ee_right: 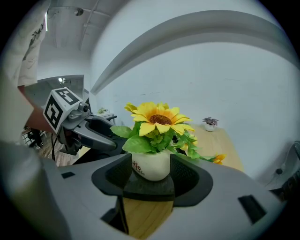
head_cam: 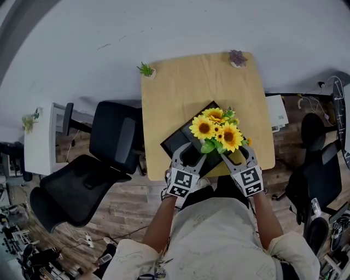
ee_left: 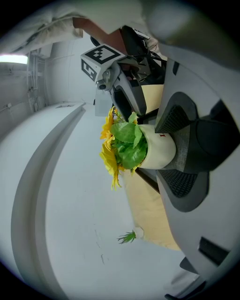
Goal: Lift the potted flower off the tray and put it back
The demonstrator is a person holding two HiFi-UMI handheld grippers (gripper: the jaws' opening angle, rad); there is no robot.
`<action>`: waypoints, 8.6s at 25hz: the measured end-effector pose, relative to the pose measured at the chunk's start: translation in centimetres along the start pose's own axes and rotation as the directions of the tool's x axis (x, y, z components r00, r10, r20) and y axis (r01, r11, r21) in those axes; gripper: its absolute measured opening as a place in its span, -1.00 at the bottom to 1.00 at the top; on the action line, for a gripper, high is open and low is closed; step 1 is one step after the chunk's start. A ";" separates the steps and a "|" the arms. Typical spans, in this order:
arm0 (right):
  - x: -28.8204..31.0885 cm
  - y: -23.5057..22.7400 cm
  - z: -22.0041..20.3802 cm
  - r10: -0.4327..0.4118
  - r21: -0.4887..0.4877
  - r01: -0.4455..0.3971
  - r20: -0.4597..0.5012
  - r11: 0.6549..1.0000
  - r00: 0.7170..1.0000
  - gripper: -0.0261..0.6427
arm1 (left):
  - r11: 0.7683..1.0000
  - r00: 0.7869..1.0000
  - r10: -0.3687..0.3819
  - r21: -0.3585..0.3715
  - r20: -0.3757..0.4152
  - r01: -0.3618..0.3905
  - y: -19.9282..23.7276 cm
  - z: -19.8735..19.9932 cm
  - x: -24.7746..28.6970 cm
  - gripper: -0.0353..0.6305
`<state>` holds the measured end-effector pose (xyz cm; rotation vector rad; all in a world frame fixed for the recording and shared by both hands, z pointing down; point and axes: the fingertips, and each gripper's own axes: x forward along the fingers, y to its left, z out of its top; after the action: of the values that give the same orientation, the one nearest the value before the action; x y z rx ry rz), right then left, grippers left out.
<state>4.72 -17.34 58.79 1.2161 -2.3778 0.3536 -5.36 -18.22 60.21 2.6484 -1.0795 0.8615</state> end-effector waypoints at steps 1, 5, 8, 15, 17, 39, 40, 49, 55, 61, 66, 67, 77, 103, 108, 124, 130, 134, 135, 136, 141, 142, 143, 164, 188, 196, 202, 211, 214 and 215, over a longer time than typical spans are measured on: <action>0.2 0.0 0.1 0.007 0.000 -0.007 -0.005 1.000 1.000 -0.16 | 1.000 1.000 -0.010 -0.001 -0.010 0.010 0.0 -0.1 0.3 -0.19; 1.3 -0.4 0.1 0.039 -0.009 -0.040 -0.019 0.999 0.999 -0.11 | 0.999 0.998 -0.054 0.000 -0.045 0.054 0.1 -0.3 1.5 -0.17; 1.9 -0.4 -0.1 0.065 -0.026 -0.066 -0.039 0.997 0.997 -0.07 | 0.997 0.995 -0.075 0.016 -0.060 0.076 0.2 -0.4 2.3 -0.15; 3.1 -0.7 -0.7 0.108 -0.045 -0.112 -0.081 0.993 0.991 -0.02 | 0.990 0.988 -0.125 0.053 -0.095 0.131 0.0 -0.7 3.7 -0.12; 3.3 -0.8 -0.7 0.119 -0.045 -0.123 -0.086 0.991 0.989 -0.02 | 0.987 0.985 -0.144 0.057 -0.097 0.150 -0.2 -0.6 4.0 -0.11; 4.2 -1.3 -0.7 0.168 -0.061 -0.174 -0.088 0.983 0.982 0.00 | 0.985 0.984 -0.150 0.076 -0.094 0.157 -0.1 -0.2 5.0 -0.10; 4.2 -1.3 -0.7 0.165 -0.064 -0.171 -0.087 0.983 0.982 0.00 | 0.985 0.984 -0.149 0.076 -0.095 0.156 -0.1 -0.2 5.0 -0.10; 4.1 -1.4 -0.7 0.157 -0.070 -0.163 -0.085 0.984 0.984 0.00 | 0.987 0.986 -0.135 0.074 -0.099 0.142 -0.2 -0.2 5.0 -0.10; 4.2 -1.3 -0.5 0.157 -0.080 -0.163 -0.084 0.983 0.984 0.00 | 0.988 0.987 -0.126 0.072 -0.098 0.134 0.0 -0.2 5.0 -0.11; 3.8 -0.9 0.0 0.158 -0.093 -0.164 -0.073 0.982 0.985 0.00 | 0.990 0.990 -0.114 0.072 -0.087 0.120 -0.1 0.1 4.3 -0.11; 3.3 -0.5 0.4 0.161 -0.101 -0.166 -0.062 0.981 0.985 0.00 | 0.992 0.992 -0.102 0.072 -0.074 0.107 -0.2 0.3 3.5 -0.11; 3.2 -0.3 0.5 0.160 -0.104 -0.165 -0.059 0.981 0.985 0.00 | 0.992 0.992 -0.099 0.072 -0.072 0.105 -0.2 0.3 3.4 -0.10; 1.8 1.4 1.4 0.167 -0.127 -0.170 -0.035 0.977 0.985 0.00 | 0.994 0.997 -0.067 0.081 -0.042 0.071 -0.7 0.6 0.9 -0.11; -3.5 6.3 3.6 0.126 -0.172 -0.113 0.068 0.979 0.990 0.00 | 0.991 0.998 -0.041 0.130 0.050 0.034 -3.1 1.9 -6.0 -0.11; -4.0 6.9 3.4 0.120 -0.163 -0.107 0.068 0.981 0.990 -0.01 | 0.990 0.998 -0.045 0.138 0.049 0.038 -3.5 1.7 -6.5 -0.11; -4.4 6.7 4.1 0.118 -0.156 -0.104 0.089 0.982 0.989 -0.01 | 0.989 0.997 -0.037 0.146 0.062 0.028 -3.4 2.6 -6.9 -0.11; -5.0 6.6 5.0 0.109 -0.158 -0.090 0.118 0.983 0.987 -0.01 | 0.987 0.995 -0.033 0.158 0.091 0.018 -3.3 3.8 -7.6 -0.11; -5.5 6.5 6.5 0.104 -0.159 -0.080 0.149 0.984 0.983 -0.01 | 0.985 0.993 -0.028 0.173 0.116 0.008 -2.9 5.0 -8.1 -0.11; -5.6 6.5 6.8 0.103 -0.162 -0.077 0.156 0.984 0.982 -0.01 | 0.985 0.992 -0.030 0.172 0.121 0.009 -2.9 5.3 -8.3 -0.11; -5.7 6.5 7.2 0.101 -0.166 -0.074 0.162 0.983 0.982 -0.01 | 0.986 0.991 -0.033 0.168 0.127 0.011 -2.7 5.6 -8.4 -0.11; -6.0 6.6 9.2 0.092 -0.192 -0.055 0.194 0.980 0.977 -0.01 | 0.987 0.988 -0.035 0.162 0.150 0.011 -1.8 6.9 -9.2 -0.11; -6.1 6.5 9.6 0.092 -0.196 -0.052 0.200 0.979 0.976 -0.01 | 0.986 0.987 -0.032 0.166 0.157 0.006 -1.7 7.3 -9.4 -0.11; -6.2 6.5 10.0 0.092 -0.199 -0.051 0.206 0.979 0.974 -0.01 | 0.985 0.986 -0.030 0.170 0.164 0.002 -1.5 7.6 -9.6 -0.11; -10.2 7.1 18.4 0.094 -0.316 0.025 0.355 0.949 0.930 -0.01 | 0.964 0.935 0.035 0.235 0.352 -0.124 0.0 15.8 -15.2 -0.11; -15.4 7.4 23.7 0.100 -0.383 0.134 0.532 0.914 0.841 -0.01 | 0.937 0.852 0.048 0.271 0.521 -0.218 -1.5 21.6 -19.1 -0.11; -15.7 7.7 24.3 0.107 -0.386 0.132 0.538 0.913 0.836 -0.01 | 0.936 0.851 0.053 0.270 0.523 -0.225 -1.4 22.0 -19.7 -0.11; -15.6 7.7 24.1 0.101 -0.377 0.131 0.537 0.917 0.838 -0.01 | 0.936 0.852 0.046 0.275 0.522 -0.219 -1.4 21.9 -19.7 -0.11; -15.3 7.5 23.6 0.094 -0.367 0.130 0.534 0.921 0.841 -0.01 | 0.936 0.854 0.035 0.283 0.519 -0.210 -1.4 21.7 -19.3 -0.11; -15.4 7.5 23.7 0.093 -0.366 0.130 0.534 0.922 0.840 -0.01 | 0.937 0.855 0.034 0.282 0.517 -0.207 -1.4 21.6 -19.3 -0.11; -15.4 7.6 23.7 0.093 -0.364 0.130 0.536 0.922 0.839 -0.01 | 0.937 0.856 0.034 0.282 0.516 -0.207 -1.4 21.6 -19.3 -0.11</action>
<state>0.08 -12.04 30.41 1.2597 -2.7106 -0.5361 -5.71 -13.19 31.62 3.2334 -1.3258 0.3828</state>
